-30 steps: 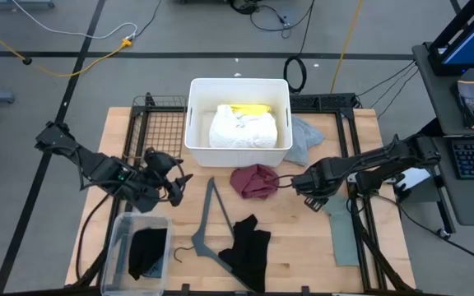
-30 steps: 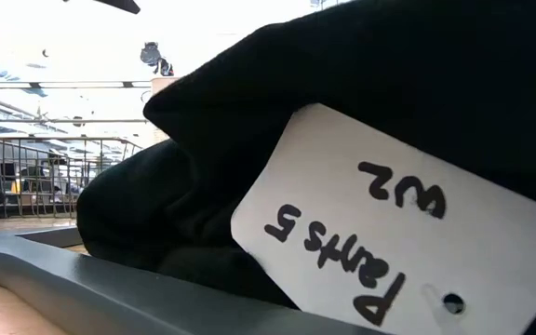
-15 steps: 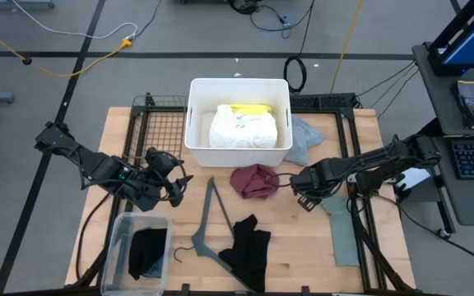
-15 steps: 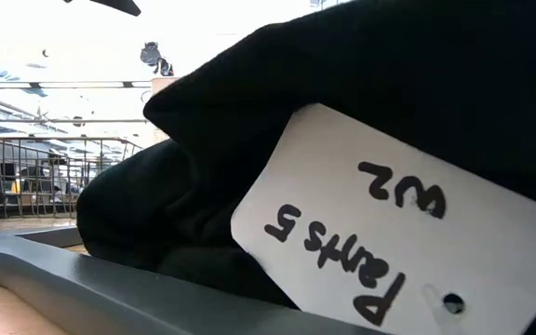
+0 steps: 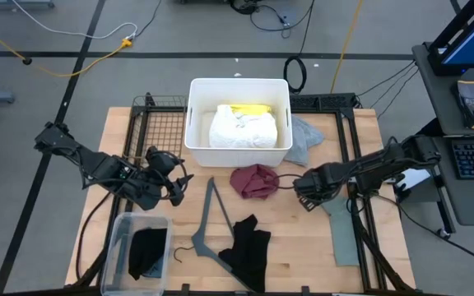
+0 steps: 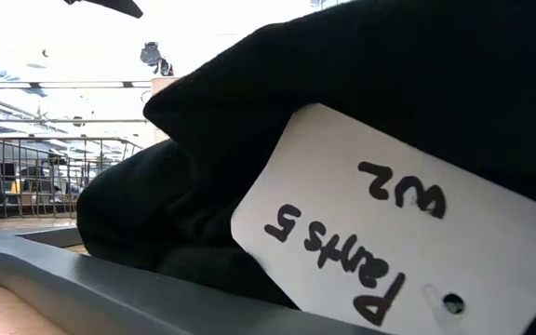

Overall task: Pick & Place Cloths
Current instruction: Put the gray sock into the transparent bin

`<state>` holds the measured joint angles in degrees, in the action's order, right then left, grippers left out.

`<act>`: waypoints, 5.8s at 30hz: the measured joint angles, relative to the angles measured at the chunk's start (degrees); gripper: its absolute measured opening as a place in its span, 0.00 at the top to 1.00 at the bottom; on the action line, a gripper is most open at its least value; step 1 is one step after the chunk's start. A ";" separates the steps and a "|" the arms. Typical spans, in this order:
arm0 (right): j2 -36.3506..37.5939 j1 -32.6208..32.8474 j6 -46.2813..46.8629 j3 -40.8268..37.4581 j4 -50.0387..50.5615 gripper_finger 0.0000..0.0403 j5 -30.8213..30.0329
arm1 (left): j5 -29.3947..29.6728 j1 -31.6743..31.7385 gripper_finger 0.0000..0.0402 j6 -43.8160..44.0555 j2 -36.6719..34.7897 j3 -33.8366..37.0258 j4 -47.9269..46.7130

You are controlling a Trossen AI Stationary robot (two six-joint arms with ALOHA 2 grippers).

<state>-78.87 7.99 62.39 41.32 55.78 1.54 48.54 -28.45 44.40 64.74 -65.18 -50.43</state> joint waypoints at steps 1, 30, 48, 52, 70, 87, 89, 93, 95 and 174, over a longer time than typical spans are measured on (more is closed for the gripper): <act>0.00 0.00 0.33 -0.75 -0.50 0.61 -0.02 | -0.06 0.25 0.33 -0.90 -0.27 1.18 2.23; 0.04 -0.02 8.97 -5.16 -5.59 0.98 1.89 | -37.95 17.43 0.33 -22.97 -23.05 43.58 56.64; 15.58 -0.03 2.42 2.93 -20.50 1.00 15.76 | -38.05 20.64 0.33 -22.69 -23.05 45.91 56.70; 18.30 0.00 3.72 3.76 -35.14 1.00 18.21 | -38.03 20.69 0.33 -20.46 -23.02 45.91 56.80; 14.40 -7.96 10.48 3.93 -100.68 1.00 15.04 | -37.23 20.66 0.33 -16.97 -23.02 45.91 85.20; -4.19 -14.63 6.75 25.71 -106.15 1.00 21.26 | -33.63 20.31 0.33 -19.30 -10.60 39.19 95.77; -6.01 -15.11 6.91 27.38 -105.95 1.00 22.71 | -34.16 19.87 0.33 -22.09 -8.87 36.90 95.65; -9.15 -15.34 8.40 29.77 -106.03 1.00 23.17 | -36.91 19.41 0.33 -26.58 -5.36 31.92 95.69; -9.71 -15.34 8.76 30.10 -105.70 1.00 24.10 | -37.67 19.34 0.33 -28.39 -3.62 29.78 95.58; -10.99 -12.55 -4.76 30.21 -73.99 0.81 42.63 | -46.17 23.94 0.99 -23.76 2.91 23.73 97.15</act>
<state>-89.86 -4.56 57.63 71.53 -18.21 44.17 2.37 -4.51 20.64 67.65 -41.45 46.71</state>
